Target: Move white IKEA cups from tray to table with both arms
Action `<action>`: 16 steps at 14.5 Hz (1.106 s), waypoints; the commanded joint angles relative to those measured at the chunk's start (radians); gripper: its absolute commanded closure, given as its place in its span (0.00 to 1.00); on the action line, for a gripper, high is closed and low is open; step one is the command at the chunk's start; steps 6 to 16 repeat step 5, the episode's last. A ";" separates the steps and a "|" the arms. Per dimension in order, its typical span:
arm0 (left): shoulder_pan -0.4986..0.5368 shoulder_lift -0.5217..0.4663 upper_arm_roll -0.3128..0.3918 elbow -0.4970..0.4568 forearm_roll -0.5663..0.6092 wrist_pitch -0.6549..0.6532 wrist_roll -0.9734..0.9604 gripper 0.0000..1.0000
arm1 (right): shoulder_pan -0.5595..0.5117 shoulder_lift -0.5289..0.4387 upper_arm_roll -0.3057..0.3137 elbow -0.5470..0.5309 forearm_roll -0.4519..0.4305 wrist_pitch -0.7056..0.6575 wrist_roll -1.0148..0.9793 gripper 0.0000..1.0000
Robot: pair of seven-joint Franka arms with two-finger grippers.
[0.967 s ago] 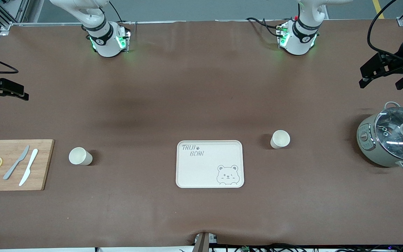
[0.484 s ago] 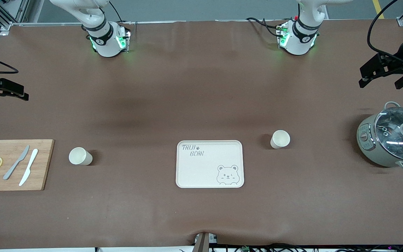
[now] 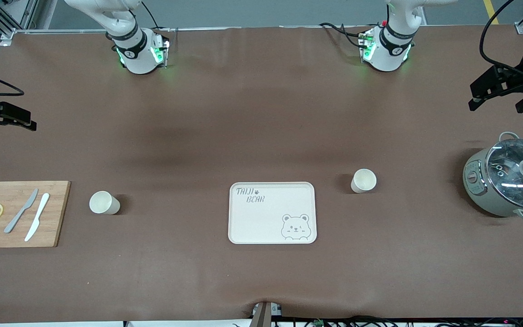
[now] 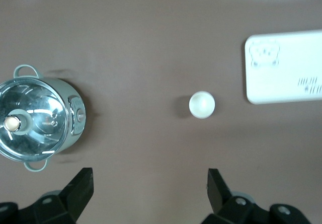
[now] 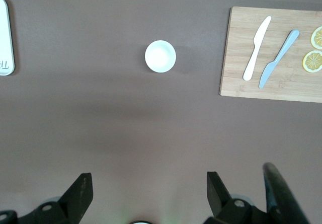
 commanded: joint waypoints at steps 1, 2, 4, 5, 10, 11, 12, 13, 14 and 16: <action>0.003 -0.015 0.002 -0.006 0.017 -0.046 0.077 0.00 | -0.001 -0.001 0.007 0.000 -0.017 0.010 0.003 0.00; 0.003 -0.015 0.002 -0.006 0.019 -0.055 0.087 0.00 | -0.001 -0.001 0.007 0.000 -0.018 0.011 0.003 0.00; 0.003 -0.015 0.002 -0.006 0.019 -0.063 0.088 0.00 | -0.001 -0.004 0.007 0.000 -0.018 0.016 0.003 0.00; 0.003 -0.015 0.002 -0.006 0.019 -0.063 0.087 0.00 | -0.001 -0.004 0.007 -0.002 -0.018 0.017 0.002 0.00; 0.003 -0.015 0.002 -0.006 0.019 -0.063 0.087 0.00 | -0.001 -0.004 0.007 -0.002 -0.018 0.017 0.002 0.00; 0.003 -0.015 0.002 -0.006 0.019 -0.063 0.087 0.00 | -0.001 -0.004 0.007 -0.002 -0.018 0.017 0.002 0.00; 0.003 -0.015 0.002 -0.006 0.019 -0.063 0.087 0.00 | -0.001 -0.004 0.007 -0.002 -0.018 0.017 0.002 0.00; 0.003 -0.015 0.002 -0.006 0.019 -0.063 0.087 0.00 | -0.001 -0.004 0.007 -0.002 -0.018 0.017 0.002 0.00; 0.003 -0.015 0.002 -0.006 0.019 -0.063 0.087 0.00 | -0.001 -0.004 0.007 -0.002 -0.018 0.017 0.002 0.00; 0.003 -0.015 0.002 -0.006 0.019 -0.063 0.087 0.00 | -0.001 -0.004 0.007 -0.002 -0.018 0.017 0.002 0.00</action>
